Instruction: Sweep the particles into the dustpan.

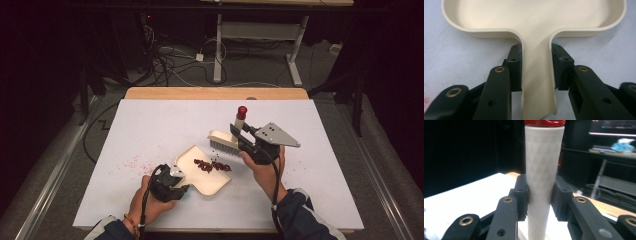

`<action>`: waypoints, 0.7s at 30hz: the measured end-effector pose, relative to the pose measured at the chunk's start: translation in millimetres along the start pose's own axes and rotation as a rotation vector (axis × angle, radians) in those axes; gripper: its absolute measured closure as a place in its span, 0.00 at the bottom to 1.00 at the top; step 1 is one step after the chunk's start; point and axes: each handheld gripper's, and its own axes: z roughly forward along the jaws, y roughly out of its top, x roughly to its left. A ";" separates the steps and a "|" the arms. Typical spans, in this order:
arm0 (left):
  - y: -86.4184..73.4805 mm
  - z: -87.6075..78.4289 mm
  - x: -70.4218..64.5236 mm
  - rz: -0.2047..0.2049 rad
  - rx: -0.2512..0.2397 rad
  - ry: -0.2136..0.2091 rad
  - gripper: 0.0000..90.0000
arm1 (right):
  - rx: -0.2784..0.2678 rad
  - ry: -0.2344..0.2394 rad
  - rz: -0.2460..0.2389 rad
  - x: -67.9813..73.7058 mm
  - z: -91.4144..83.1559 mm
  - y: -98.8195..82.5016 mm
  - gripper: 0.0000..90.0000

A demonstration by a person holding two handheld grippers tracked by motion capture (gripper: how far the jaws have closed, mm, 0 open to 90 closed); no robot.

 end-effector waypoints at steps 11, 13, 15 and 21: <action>0.8 1.7 -1.4 -0.002 0.006 0.006 0.71 | 0.051 -0.167 -0.043 -10.8 12.9 -16.5 0.78; 0.9 1.9 -2.1 -0.002 0.006 0.008 0.71 | 0.066 -0.159 -0.057 -1.8 17.3 -21.1 0.78; 0.6 2.2 -2.7 -0.004 0.002 0.011 0.71 | 0.083 -0.158 -0.090 7.8 18.9 -19.7 0.78; 0.9 2.2 -3.5 -0.005 0.002 0.015 0.71 | 0.109 -0.083 -0.125 38.6 19.0 -21.2 0.78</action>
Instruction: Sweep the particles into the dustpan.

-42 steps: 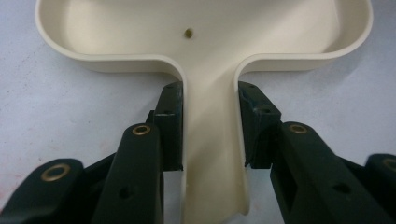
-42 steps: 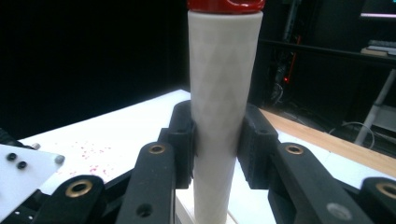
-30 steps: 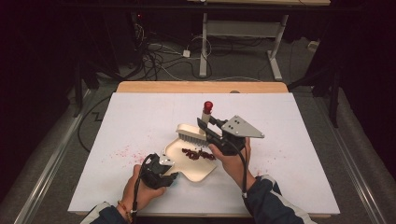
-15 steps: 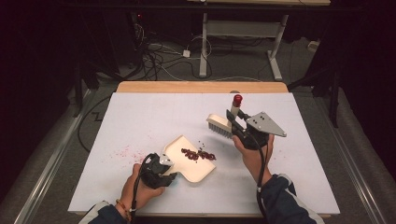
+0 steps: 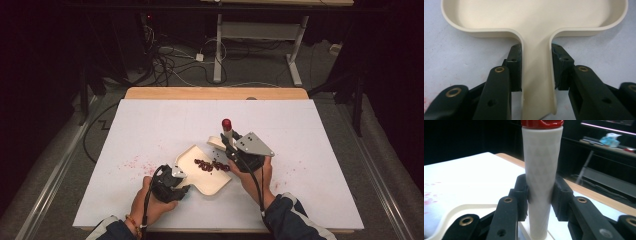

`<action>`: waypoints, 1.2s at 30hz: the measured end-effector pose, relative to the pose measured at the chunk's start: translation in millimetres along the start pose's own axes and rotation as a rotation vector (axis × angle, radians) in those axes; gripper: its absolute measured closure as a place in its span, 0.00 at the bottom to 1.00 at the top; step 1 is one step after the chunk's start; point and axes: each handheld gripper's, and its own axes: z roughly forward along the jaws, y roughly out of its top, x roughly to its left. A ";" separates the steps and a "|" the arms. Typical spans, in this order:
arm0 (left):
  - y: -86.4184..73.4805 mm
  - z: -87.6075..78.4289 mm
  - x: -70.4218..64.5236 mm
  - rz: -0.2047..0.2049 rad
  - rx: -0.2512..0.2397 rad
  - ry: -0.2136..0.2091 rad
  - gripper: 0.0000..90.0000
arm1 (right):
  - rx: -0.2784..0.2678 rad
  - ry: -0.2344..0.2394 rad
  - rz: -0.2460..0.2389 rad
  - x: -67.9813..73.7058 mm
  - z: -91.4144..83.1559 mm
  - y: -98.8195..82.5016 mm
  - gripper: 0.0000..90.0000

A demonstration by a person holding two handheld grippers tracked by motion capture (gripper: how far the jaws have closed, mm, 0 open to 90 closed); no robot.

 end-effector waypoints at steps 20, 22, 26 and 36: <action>-0.1 -1.8 0.4 0.018 0.015 0.010 0.71 | -0.045 0.144 0.111 24.5 -8.6 8.7 0.78; -0.1 -1.8 0.3 0.017 0.015 0.010 0.71 | -0.056 0.143 0.139 18.3 -9.6 10.5 0.78; -0.4 -1.6 0.6 0.014 0.012 0.009 0.71 | -0.088 0.136 0.140 8.1 -15.3 16.7 0.78; -0.3 -1.7 1.1 0.016 0.013 0.008 0.71 | -0.088 0.102 0.097 -21.4 -35.5 18.8 0.78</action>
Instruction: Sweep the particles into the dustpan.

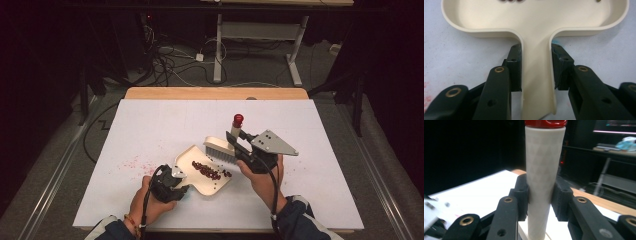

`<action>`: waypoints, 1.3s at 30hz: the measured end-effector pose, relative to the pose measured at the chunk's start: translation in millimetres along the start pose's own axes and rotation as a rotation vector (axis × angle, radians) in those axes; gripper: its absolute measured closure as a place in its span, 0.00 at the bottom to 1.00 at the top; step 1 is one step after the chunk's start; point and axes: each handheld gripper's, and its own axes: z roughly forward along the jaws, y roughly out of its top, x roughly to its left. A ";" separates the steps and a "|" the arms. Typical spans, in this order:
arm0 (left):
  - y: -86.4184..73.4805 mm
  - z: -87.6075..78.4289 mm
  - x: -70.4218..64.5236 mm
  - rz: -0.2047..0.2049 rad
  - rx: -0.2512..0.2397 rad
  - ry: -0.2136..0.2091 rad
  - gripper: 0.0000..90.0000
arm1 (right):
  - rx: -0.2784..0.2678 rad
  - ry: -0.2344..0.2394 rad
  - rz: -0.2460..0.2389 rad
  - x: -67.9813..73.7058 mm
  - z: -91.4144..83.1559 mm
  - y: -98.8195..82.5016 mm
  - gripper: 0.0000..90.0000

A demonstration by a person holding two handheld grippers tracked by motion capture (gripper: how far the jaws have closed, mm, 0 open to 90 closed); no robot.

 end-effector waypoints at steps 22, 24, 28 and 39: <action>-1.0 -1.1 0.5 -0.001 0.008 -0.003 0.71 | 0.143 0.006 -0.040 -11.8 -47.4 -19.9 0.78; -1.2 -0.9 0.0 -0.003 0.006 -0.001 0.71 | 0.140 0.018 -0.047 -5.8 -44.6 -20.1 0.78; -1.1 -1.2 0.0 -0.005 0.007 -0.002 0.71 | 0.119 0.022 -0.023 6.0 -35.5 -20.5 0.78; -1.8 -0.8 0.0 -0.009 0.001 -0.003 0.71 | 0.090 0.088 -0.001 24.9 -26.0 -15.9 0.78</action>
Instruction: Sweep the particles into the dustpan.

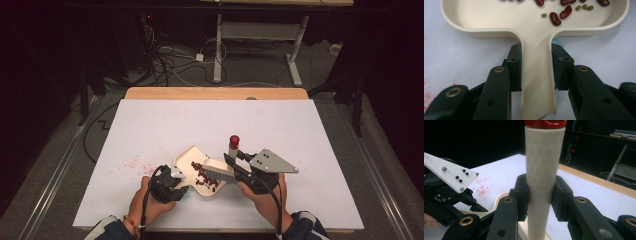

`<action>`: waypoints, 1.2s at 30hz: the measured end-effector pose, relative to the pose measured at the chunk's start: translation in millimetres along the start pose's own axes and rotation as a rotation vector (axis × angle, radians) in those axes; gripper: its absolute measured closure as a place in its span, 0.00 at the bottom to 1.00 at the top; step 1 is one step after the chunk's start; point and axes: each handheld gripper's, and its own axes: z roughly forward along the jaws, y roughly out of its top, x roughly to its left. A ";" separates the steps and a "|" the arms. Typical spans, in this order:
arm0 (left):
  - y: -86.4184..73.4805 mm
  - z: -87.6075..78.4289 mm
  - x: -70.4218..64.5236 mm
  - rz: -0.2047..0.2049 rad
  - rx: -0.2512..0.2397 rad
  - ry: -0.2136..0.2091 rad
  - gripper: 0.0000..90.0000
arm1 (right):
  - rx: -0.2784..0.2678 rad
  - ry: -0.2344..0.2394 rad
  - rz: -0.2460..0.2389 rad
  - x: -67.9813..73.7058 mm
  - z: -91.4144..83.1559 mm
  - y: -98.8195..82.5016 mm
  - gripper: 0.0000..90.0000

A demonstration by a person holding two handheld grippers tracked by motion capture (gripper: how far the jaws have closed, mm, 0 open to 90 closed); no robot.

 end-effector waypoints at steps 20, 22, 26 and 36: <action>-3.6 -1.9 4.6 -0.009 0.002 -0.011 0.71 | -0.061 -0.191 -0.013 -51.5 25.3 5.4 0.78; -3.8 -1.9 4.7 -0.009 0.002 -0.013 0.71 | -0.062 -0.205 -0.010 -51.8 35.5 2.1 0.78; -4.1 -1.7 4.4 -0.010 -0.001 -0.011 0.71 | -0.073 -0.224 -0.015 -44.8 53.8 -6.1 0.78; -4.2 -1.7 3.9 -0.011 -0.002 -0.007 0.71 | -0.053 -0.074 -0.054 3.5 53.0 -4.3 0.78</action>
